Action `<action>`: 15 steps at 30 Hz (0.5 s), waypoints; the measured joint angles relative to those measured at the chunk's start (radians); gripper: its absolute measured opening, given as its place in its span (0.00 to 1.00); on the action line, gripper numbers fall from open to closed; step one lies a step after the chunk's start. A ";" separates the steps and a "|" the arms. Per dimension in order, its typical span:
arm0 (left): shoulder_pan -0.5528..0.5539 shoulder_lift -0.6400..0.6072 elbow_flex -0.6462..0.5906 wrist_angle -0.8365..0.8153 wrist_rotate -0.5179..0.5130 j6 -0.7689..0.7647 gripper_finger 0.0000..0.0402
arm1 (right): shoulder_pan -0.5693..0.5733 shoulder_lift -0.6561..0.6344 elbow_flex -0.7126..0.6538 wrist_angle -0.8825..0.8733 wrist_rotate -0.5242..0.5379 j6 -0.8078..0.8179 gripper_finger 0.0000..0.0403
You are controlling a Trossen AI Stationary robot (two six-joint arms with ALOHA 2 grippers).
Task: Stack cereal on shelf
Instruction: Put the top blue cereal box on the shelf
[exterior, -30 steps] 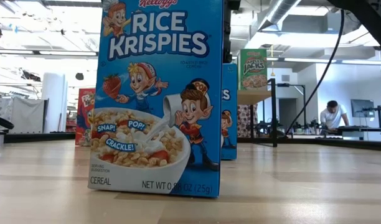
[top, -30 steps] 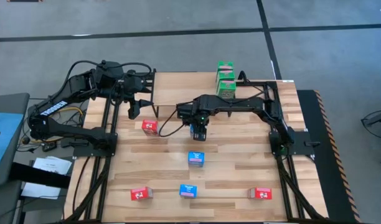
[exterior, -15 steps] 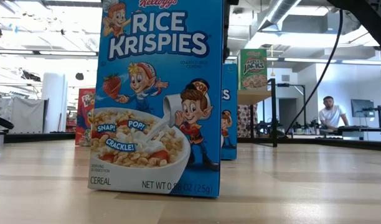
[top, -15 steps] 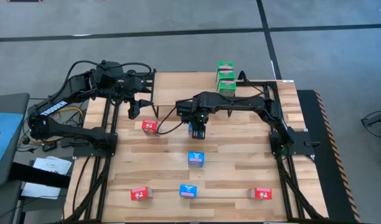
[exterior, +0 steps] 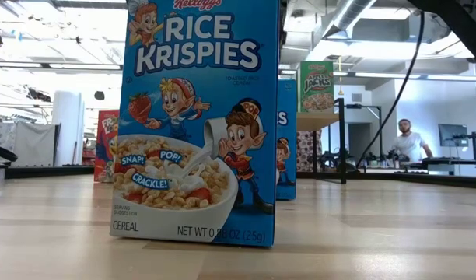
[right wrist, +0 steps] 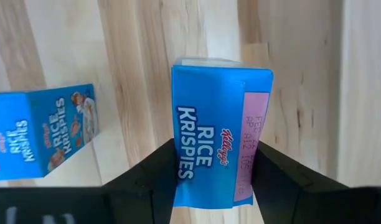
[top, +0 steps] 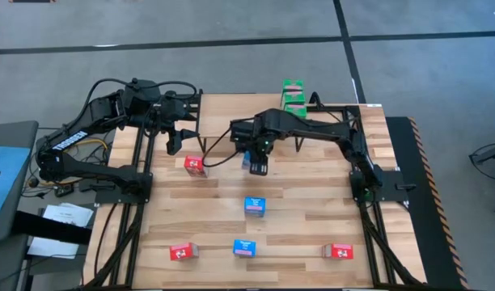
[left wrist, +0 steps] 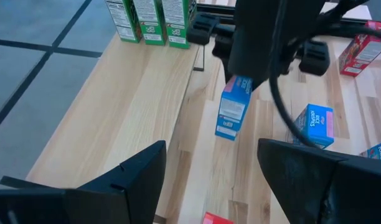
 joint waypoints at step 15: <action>0.000 0.000 0.000 0.001 0.000 -0.018 0.60 | -0.001 -0.019 0.123 -0.063 0.011 -0.005 0.49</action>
